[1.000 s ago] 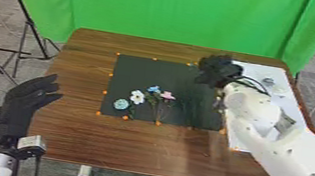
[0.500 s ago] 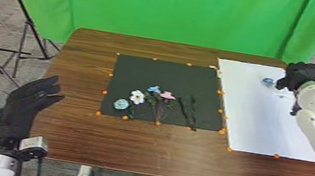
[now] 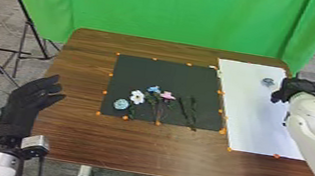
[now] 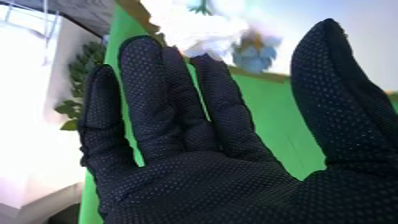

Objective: Arrange flowers

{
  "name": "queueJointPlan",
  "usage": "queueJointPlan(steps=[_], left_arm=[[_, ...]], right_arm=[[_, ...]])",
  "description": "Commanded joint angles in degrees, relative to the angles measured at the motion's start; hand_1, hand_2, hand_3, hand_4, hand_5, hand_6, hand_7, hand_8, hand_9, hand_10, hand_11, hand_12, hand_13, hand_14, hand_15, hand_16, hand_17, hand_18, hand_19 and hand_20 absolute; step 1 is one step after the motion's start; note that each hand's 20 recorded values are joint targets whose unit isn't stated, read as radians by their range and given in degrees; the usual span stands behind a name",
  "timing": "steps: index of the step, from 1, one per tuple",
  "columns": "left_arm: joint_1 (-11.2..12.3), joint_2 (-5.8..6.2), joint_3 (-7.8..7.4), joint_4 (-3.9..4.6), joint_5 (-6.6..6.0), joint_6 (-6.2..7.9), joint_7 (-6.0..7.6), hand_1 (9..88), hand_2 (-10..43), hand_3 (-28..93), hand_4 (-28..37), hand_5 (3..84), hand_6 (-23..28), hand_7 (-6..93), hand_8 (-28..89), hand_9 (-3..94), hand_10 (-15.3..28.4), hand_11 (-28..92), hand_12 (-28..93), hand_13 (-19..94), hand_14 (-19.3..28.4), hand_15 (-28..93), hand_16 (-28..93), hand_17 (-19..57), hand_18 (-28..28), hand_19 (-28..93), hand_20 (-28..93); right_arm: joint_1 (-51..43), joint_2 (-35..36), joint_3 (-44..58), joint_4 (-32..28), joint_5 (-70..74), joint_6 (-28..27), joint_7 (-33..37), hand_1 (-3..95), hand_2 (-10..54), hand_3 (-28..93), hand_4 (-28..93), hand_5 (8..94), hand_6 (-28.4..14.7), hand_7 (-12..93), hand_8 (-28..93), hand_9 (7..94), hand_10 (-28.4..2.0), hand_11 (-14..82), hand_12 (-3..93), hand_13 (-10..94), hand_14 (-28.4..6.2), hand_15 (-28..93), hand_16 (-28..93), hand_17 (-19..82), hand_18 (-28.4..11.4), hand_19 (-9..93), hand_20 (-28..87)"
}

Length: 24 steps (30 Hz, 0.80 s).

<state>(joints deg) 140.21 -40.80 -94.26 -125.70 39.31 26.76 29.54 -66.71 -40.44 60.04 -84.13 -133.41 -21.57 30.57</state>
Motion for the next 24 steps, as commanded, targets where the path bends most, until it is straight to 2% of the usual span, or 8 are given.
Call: queueJointPlan(steps=[1,5,8,15,17,20,24], left_arm=[[0.79,0.02,-0.59,-0.29,-0.31,0.02,0.64,27.8,1.7,83,-21.3,36.0,7.2,21.8,-13,32.4,18.0,35,10,23,24.2,62,-13,-11.7,20.2,53,10],[-0.13,0.54,0.89,0.09,-0.31,-0.15,0.83,27.8,1.6,83,-21.1,36.0,7.2,21.8,-13,32.4,18.1,35,10,23,24.2,62,-13,-11.7,20.2,53,10],[-0.64,0.93,1.38,0.34,-0.40,-0.31,1.02,27.8,1.6,83,-21.1,36.0,7.2,21.7,-13,32.4,18.1,35,10,23,24.2,62,-13,-11.7,20.2,53,10],[-1.28,1.17,1.31,0.54,-0.10,-0.74,0.75,27.8,1.5,83,-21.2,35.9,7.2,21.6,-13,32.4,18.1,35,10,23,24.1,62,-13,-11.7,20.2,53,10],[-0.93,0.83,1.03,0.44,0.07,-0.78,0.71,27.8,1.6,83,-21.2,35.9,7.2,21.6,-13,32.4,18.1,35,10,23,24.2,62,-13,-11.7,20.3,53,10],[-1.15,1.04,1.23,0.51,-0.28,-0.68,1.03,27.8,1.6,83,-21.3,35.9,7.2,21.6,-13,32.4,18.1,35,10,23,24.2,62,-13,-11.7,20.3,53,10],[-1.71,1.12,1.60,0.69,-0.21,-0.92,0.96,27.8,1.6,83,-21.2,35.9,7.2,21.5,-13,32.4,18.1,35,10,23,24.3,62,-13,-11.7,20.3,54,10]], right_arm=[[3.28,0.14,-1.18,1.94,-1.18,-0.52,0.85,22.5,-4.7,87,-28,41.7,-5.2,20,-13,42.9,-15.9,17.6,16.6,42,-15.0,76,14,16,-21.4,77,36],[3.69,-0.13,-1.77,2.82,-0.58,-0.30,2.06,22.6,-4.8,87,-28,41.2,-5.2,19,-13,43.1,-16.0,17.6,16.7,43,-14.9,77,14,16,-21.5,77,36],[3.16,-0.35,-1.64,3.20,-0.49,-0.66,2.35,22.7,-4.7,87,-28,40.8,-5.1,19,-13,43.3,-16.4,17.8,16.8,43,-14.9,77,14,16,-21.5,77,36],[0.62,-1.58,0.45,3.64,0.69,-2.65,3.40,23.4,-4.6,87,-28,39.7,-3.9,18,-13,44.3,-14.8,18.1,16.4,43,-14.9,77,14,17,-21.8,78,37],[0.07,-1.84,0.53,3.37,0.53,-2.21,3.06,23.7,-4.8,87,-28,39.3,-3.3,18,-14,44.5,-14.5,17.6,16.2,43,-14.9,77,14,17,-21.8,78,37],[-0.30,-2.08,0.14,2.87,0.74,-0.85,3.20,24.0,-4.9,87,-28,38.8,-2.3,18,-14,44.8,-13.4,17.0,15.8,43,-14.9,77,14,17,-21.9,78,37],[-0.01,-2.44,-0.69,2.76,0.52,0.27,3.24,23.9,-4.7,86,-28,38.3,-1.0,19,-14,44.7,-14.0,16.6,15.9,44,-15.0,76,14,17,-22.1,78,37]])
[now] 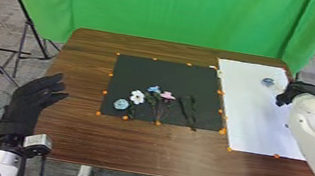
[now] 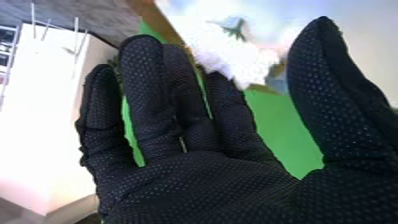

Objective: Arrange flowers

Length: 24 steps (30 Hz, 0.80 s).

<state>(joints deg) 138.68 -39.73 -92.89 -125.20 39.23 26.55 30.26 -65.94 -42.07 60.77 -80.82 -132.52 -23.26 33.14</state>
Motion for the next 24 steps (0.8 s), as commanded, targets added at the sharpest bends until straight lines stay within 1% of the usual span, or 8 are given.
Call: queueJointPlan(steps=[1,6,8,10,12,16,19,24], left_arm=[[-0.53,-0.06,0.30,0.29,0.10,-0.91,-0.20,27.8,1.6,83,-21.2,35.9,7.2,21.5,-13,32.4,18.2,35,10,23,24.3,62,-13,-11.7,20.3,54,10],[-0.53,-0.08,0.35,0.23,0.09,-0.84,-0.12,27.8,1.6,83,-21.2,35.9,7.2,21.6,-13,32.4,18.2,35,10,23,24.2,62,-13,-11.8,20.3,54,10],[-0.63,-0.27,0.35,0.25,0.19,-0.93,-0.21,27.9,1.7,83,-21.2,35.9,7.2,21.7,-13,32.4,18.1,35,10,23,24.3,62,-13,-11.8,20.3,54,10],[-0.78,-0.12,0.58,0.34,0.08,-0.96,-0.13,27.8,1.6,83,-21.2,35.9,7.3,21.7,-13,32.4,18.2,35,10,23,24.3,62,-13,-11.8,20.3,53,10],[-0.76,-0.17,0.56,0.32,0.26,-1.05,-0.29,27.8,1.7,83,-21.2,35.9,7.2,21.7,-13,32.4,18.1,35,10,23,24.2,62,-13,-11.8,20.3,53,10],[-1.19,-0.02,0.92,0.37,0.11,-1.00,-0.29,27.9,1.7,83,-21.2,35.9,7.2,21.7,-13,32.4,18.2,35,10,23,24.2,62,-13,-11.8,20.2,53,10],[-1.06,-0.12,0.62,0.30,0.40,-1.14,-0.53,27.9,1.7,83,-21.1,35.9,7.2,21.6,-13,32.4,18.2,35,10,23,24.3,62,-13,-11.8,20.3,53,10],[-0.86,-0.22,0.18,0.20,0.22,-1.06,-0.60,27.9,1.7,83,-21.1,35.9,7.3,21.7,-13,32.4,18.1,35,10,23,24.2,62,-13,-11.8,20.3,53,10]], right_arm=[[-0.82,-0.93,-1.57,-0.37,-0.56,2.74,0.62,24.0,-4.7,86,-28,38.2,-0.9,19,-14,44.7,-14.2,16.5,15.9,44,-15.0,76,14,17,-22.1,77,37],[-0.71,-0.73,-3.18,-0.05,-1.74,6.78,-0.63,25.7,-3.9,85,-28,42.8,1.8,21,-16,49.0,-13.0,17.6,15.8,47,-13.6,76,14,18,-22.2,77,36],[-0.71,-0.05,-4.92,0.27,-2.67,12.16,-1.03,27.0,-3.6,85,-28,45.6,2.4,22,-16,51.9,-12.4,18.2,15.4,49,-13.0,75,15,18,-22.1,77,36],[-0.56,0.24,-5.92,0.45,-3.91,14.34,-1.03,31.5,-2.8,83,-28,54.8,3.5,23,-17,61.2,-10.5,20.5,15.2,56,-10.0,73,16,21,-21.2,78,34],[-0.62,0.22,-6.15,0.56,-4.59,15.31,-1.52,38.9,-3.9,78,-28,64.3,4.2,26,-11,70.8,-7.7,21.5,16.4,61,-7.7,71,18,23,-20.2,79,33],[-0.11,0.33,-6.78,0.97,-5.16,15.56,-0.81,48.6,-6.4,73,-28,74.4,5.3,28,-7,83.8,-4.7,16.1,26.6,67,-5.1,69,22,26,-19.0,81,32],[-0.26,1.33,-7.35,0.45,-5.61,17.92,-0.67,52.2,-7.6,71,-28,77.3,5.2,27,-5,88.9,-4.3,16.8,30.4,70,-4.2,69,23,27,-18.7,82,32],[1.25,2.74,-9.60,-1.64,-4.79,23.21,-1.01,53.6,-8.7,72,-28,79.6,4.7,25,-4,90.7,-4.9,20.2,30.6,71,-4.0,70,23,28,-18.6,83,32]])
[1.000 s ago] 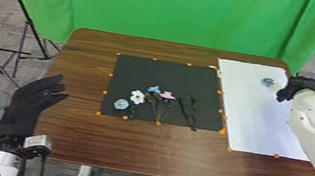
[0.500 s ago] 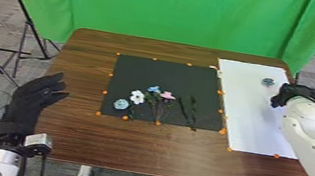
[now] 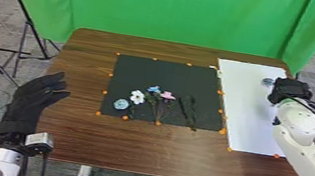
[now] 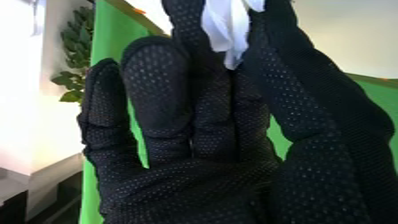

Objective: Arrange flowers

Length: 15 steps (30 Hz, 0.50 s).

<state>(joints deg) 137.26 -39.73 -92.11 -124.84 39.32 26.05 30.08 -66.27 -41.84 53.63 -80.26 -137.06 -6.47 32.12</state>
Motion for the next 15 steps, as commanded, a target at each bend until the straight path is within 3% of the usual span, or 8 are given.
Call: queueJointPlan(steps=[1,6,15], left_arm=[[0.63,-0.02,-0.63,-0.18,0.10,-0.53,-0.26,27.9,1.7,83,-21.1,35.9,7.3,21.7,-13,32.4,18.1,35,10,23,24.2,62,-13,-11.8,20.3,53,10],[1.85,0.63,-1.26,-0.46,-0.54,0.20,0.86,27.8,1.8,83,-21.1,35.9,7.3,21.6,-13,32.4,18.3,35,10,23,24.3,62,-13,-11.8,20.3,54,10],[2.55,0.87,-2.13,-0.69,-0.16,-0.04,0.09,27.9,1.8,83,-21.1,35.9,7.4,21.5,-13,32.4,18.2,35,10,23,24.3,62,-13,-11.8,20.4,54,10]], right_arm=[[1.94,2.81,-3.03,-2.82,-0.82,7.18,-0.38,53.6,-8.9,72,-28,80.0,4.6,24,-4,90.9,-5.0,20.1,30.8,71,-3.8,70,24,29,-18.6,83,32],[5.55,3.18,-7.37,-6.35,-0.50,11.79,-2.15,53.7,-9.4,73,-28,81.1,4.1,23,-3,91.5,-5.3,20.1,30.9,72,-3.6,69,25,29,-18.7,84,31],[10.26,-2.32,-13.80,-12.40,1.18,12.48,-8.56,53.5,-9.5,74,-28,81.9,3.5,22,-2,92.0,-5.8,20.2,31.0,72,-4.0,69,26,29,-19.2,84,31]])
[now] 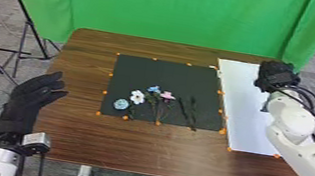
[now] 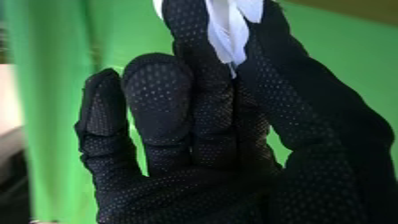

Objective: Arrange flowers

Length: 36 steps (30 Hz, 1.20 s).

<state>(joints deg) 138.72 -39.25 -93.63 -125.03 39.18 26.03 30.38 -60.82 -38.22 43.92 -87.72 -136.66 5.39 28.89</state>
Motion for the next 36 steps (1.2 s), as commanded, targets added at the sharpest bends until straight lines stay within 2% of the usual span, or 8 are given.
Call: queueJointPlan(steps=[1,7,9,13,17,22,30,36], left_arm=[[0.95,0.40,-0.67,-0.49,0.10,-0.15,-0.35,27.9,1.8,83,-21.0,35.9,7.3,21.5,-13,32.4,18.2,35,10,23,24.3,62,-13,-11.8,20.3,54,10],[0.05,0.12,-0.95,-0.50,1.05,-1.07,-1.63,27.9,1.9,83,-21.1,35.9,7.3,21.5,-13,32.4,18.2,35,10,23,24.3,62,-13,-11.8,20.4,54,10],[-0.72,-0.34,-0.92,-0.25,1.87,-2.08,-3.15,27.9,1.9,83,-21.1,35.9,7.3,21.5,-13,32.4,18.2,35,10,23,24.4,62,-13,-11.8,20.4,54,10],[-1.33,0.08,-0.56,-0.10,1.48,-1.85,-2.56,28.0,1.9,82,-21.1,35.9,7.3,21.5,-13,32.4,18.2,35,10,23,24.4,62,-13,-11.8,20.3,54,10],[-1.97,-1.16,-0.78,0.02,2.70,-2.94,-3.79,28.0,1.9,82,-21.1,35.9,7.4,21.4,-13,32.4,18.3,35,10,23,24.4,62,-13,-11.9,20.4,54,10],[-1.18,-1.47,-1.37,-0.15,3.08,-2.95,-4.04,27.9,1.9,83,-20.9,35.9,7.4,21.5,-13,32.4,18.3,35,10,23,24.5,62,-13,-11.9,20.4,54,10],[-0.10,-2.07,-1.53,-0.30,2.22,-2.13,-3.00,27.8,1.8,83,-20.9,35.9,7.3,21.3,-13,32.4,18.3,35,10,23,24.3,62,-13,-11.9,20.4,54,10],[-1.28,-2.30,-0.76,-0.02,2.53,-2.53,-3.57,27.8,1.6,83,-21.1,35.9,7.3,21.4,-13,32.4,18.3,35,10,23,24.3,62,-13,-11.8,20.3,54,10]], right_arm=[[4.93,-7.06,-4.79,-5.24,0.49,0.37,-5.70,53.4,-9.5,74,-28,81.9,3.5,22,-2,92.0,-5.8,20.2,31.0,72,-4.0,69,26,29,-19.2,84,31],[3.73,-14.36,-7.14,-4.65,-2.92,-0.57,-7.61,53.2,-9.5,75,-28,82.1,3.6,22,-2,91.9,-5.8,20.1,31.1,72,-4.0,69,27,29,-19.1,84,31],[3.88,-15.97,-8.53,-3.70,-3.34,-0.84,-7.08,53.1,-9.5,75,-28,82.1,3.6,22,-2,91.9,-5.7,20.1,31.1,72,-4.0,69,27,29,-19.1,84,31],[3.33,-19.10,-9.54,-0.69,-5.58,-0.44,-7.30,52.5,-9.5,76,-28,81.9,3.6,22,-2,91.7,-5.5,20.0,31.2,72,-4.1,69,27,28,-19.1,84,31],[2.14,-18.72,-9.58,-0.30,-5.97,-1.32,-6.48,52.2,-9.5,76,-28,81.6,3.7,22,-2,91.5,-5.5,20.0,31.1,71,-4.3,69,27,28,-19.0,84,31],[1.78,-16.64,-9.55,-0.08,-7.11,-0.16,-6.20,52.3,-9.5,76,-28,81.5,3.5,22,-2,91.2,-5.4,19.8,31.0,71,-4.2,68,27,28,-18.9,83,30],[0.63,-15.77,-8.19,-1.39,-7.67,-1.32,-6.60,52.1,-9.5,76,-28,81.3,3.5,22,-2,91.1,-5.6,19.6,31.2,70,-4.1,67,28,27,-19.0,83,30],[-0.25,-16.50,-7.54,-1.85,-6.34,-2.93,-7.30,49.5,-9.2,78,-28,79.2,3.0,23,-2,89.3,-6.1,19.9,31.0,67,-4.5,67,29,25,-19.2,82,30]])
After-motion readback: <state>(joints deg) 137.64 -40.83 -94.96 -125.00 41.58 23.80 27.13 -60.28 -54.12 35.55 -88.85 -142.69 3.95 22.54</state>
